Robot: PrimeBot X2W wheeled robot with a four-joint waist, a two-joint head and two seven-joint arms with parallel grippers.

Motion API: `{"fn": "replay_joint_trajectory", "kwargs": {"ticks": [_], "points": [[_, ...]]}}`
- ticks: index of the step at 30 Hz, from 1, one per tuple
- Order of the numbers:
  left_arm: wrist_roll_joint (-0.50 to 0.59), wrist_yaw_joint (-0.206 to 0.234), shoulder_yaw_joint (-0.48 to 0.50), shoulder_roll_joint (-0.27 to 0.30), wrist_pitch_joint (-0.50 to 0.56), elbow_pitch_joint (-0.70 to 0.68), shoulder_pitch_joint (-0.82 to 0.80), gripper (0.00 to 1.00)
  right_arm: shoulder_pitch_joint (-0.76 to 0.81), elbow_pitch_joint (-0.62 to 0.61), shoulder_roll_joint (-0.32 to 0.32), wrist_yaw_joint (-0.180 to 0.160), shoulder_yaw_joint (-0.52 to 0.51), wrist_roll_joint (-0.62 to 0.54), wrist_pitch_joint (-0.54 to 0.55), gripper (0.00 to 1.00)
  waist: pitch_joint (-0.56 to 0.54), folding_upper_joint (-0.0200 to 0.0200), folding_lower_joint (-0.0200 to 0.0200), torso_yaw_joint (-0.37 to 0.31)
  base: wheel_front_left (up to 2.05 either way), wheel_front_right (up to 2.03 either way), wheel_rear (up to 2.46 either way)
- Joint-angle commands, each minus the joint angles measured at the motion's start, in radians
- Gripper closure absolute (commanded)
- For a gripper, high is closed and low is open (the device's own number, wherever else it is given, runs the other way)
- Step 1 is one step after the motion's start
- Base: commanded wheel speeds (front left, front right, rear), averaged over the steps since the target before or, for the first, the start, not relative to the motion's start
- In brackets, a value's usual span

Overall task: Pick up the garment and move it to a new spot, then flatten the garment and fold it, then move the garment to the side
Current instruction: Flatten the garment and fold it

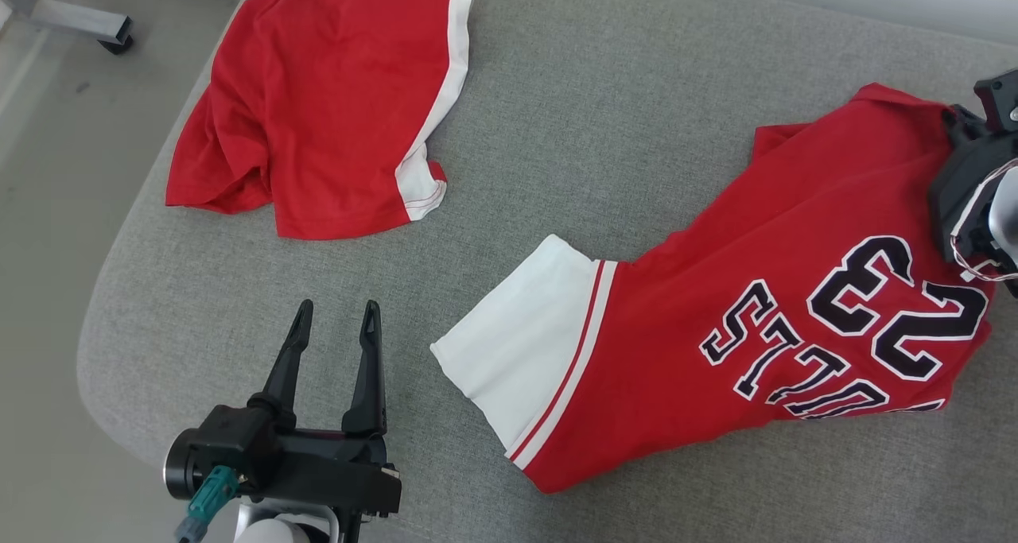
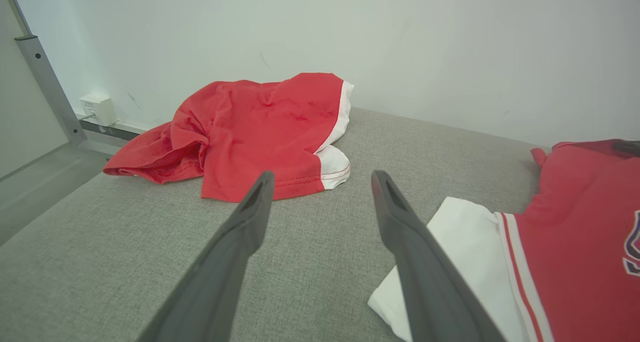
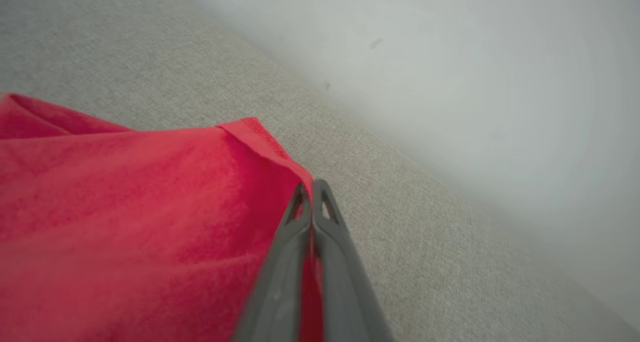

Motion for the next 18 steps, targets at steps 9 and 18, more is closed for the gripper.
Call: {"fn": "replay_joint_trajectory", "kwargs": {"ticks": [9,18], "points": [[0.037,-0.007,0.037,-0.001,-0.003,0.015,0.047,0.0,0.041,-0.024,0.061,-0.003,0.021,0.085,-0.219,1.0,-0.104,-0.0002,-0.0002,-0.083,0.0,0.0,0.0],[0.08,-0.025,0.094,-0.001,-0.003,0.024,0.12,0.0,0.218,-0.19,0.057,-0.003,0.037,0.204,-0.316,1.0,-0.219,-0.0002,-0.0002,-0.216,0.0,0.0,0.0]]}}
